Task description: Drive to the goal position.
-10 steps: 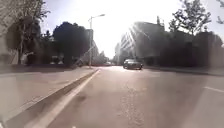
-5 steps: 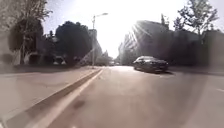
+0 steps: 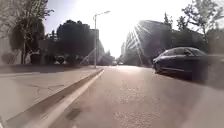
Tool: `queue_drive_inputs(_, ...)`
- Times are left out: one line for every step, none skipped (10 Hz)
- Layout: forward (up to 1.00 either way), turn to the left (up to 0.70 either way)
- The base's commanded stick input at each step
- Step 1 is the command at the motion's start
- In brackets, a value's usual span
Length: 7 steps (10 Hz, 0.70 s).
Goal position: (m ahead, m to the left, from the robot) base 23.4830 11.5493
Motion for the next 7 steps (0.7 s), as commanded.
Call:
queue_drive_inputs(0.7, 0.0)
queue_drive_inputs(0.7, 0.0)
queue_drive_inputs(0.7, 0.0)
queue_drive_inputs(0.7, 0.0)
queue_drive_inputs(0.7, 0.0)
queue_drive_inputs(0.7, 0.0)
queue_drive_inputs(0.7, 0.0)
